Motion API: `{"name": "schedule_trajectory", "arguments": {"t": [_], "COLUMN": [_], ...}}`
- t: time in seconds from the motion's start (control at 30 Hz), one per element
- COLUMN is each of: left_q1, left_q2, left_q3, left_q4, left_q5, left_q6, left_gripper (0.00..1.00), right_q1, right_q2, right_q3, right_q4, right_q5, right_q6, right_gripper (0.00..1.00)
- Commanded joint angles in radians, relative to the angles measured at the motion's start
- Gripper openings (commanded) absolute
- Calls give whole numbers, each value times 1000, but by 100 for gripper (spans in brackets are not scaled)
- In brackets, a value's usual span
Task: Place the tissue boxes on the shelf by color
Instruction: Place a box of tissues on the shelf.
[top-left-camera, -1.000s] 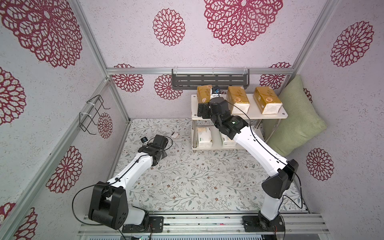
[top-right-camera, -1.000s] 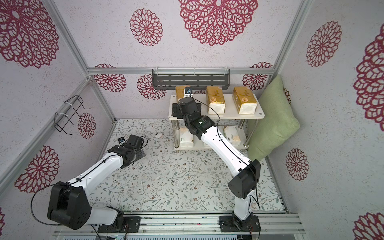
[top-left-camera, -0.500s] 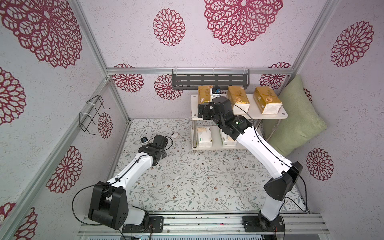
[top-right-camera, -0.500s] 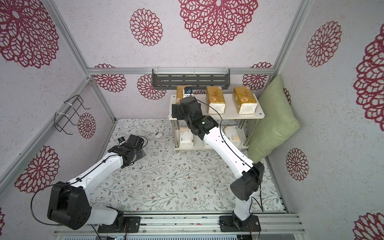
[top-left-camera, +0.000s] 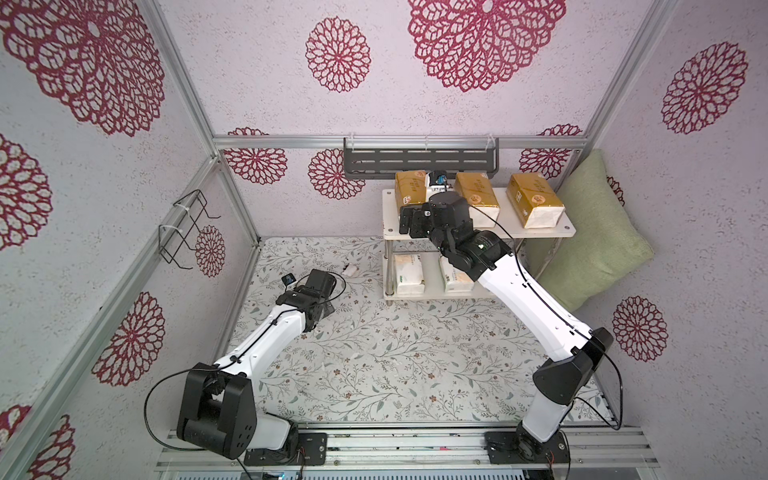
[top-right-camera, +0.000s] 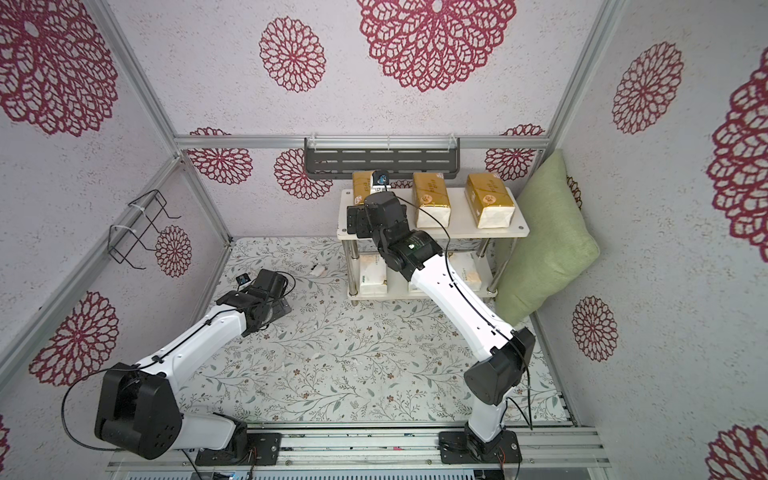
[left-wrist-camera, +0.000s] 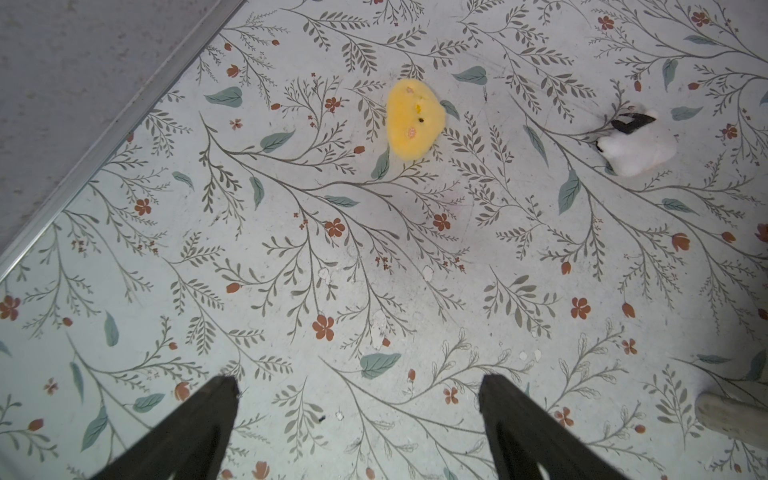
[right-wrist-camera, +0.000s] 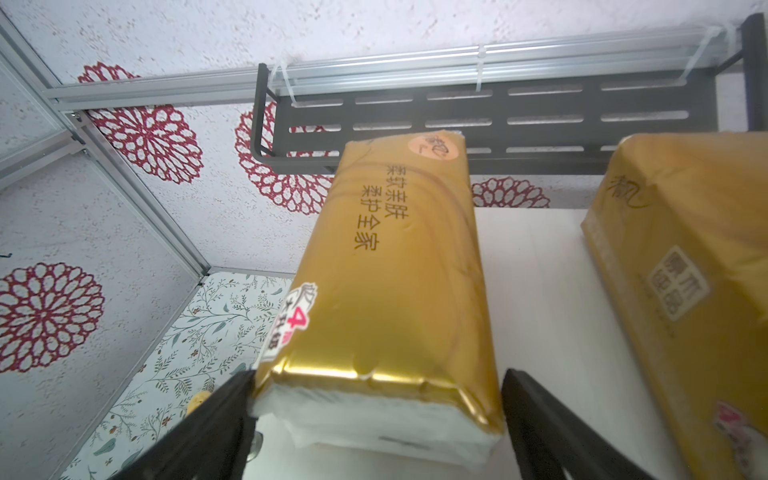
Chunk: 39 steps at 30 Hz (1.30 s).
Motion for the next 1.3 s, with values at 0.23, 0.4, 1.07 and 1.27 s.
{"name": "schedule_trajectory", "arguments": {"t": [0.23,0.4,1.07,1.27], "left_q1": [-4,-4,-4,-4], "left_q2": [-7,-2,-2,-6], "left_q3": [-6,0,1,0], "left_q4": [13,11,8,7], "left_q5": [-10,-8,-11,-13], "left_q6": [5,4,6,5], "left_gripper": [98,98,98,98], "right_q1": [-8,-8,-8,-8], "right_q2": [-67,-67,-88,-105], "right_q3": [27,33,33,33], "right_q4": [15,1,12,29], "right_q5": [-7,-76,-58,-50], "right_q6": [-49,-29,-48,-76], "right_gripper": [97,97,98,99]}}
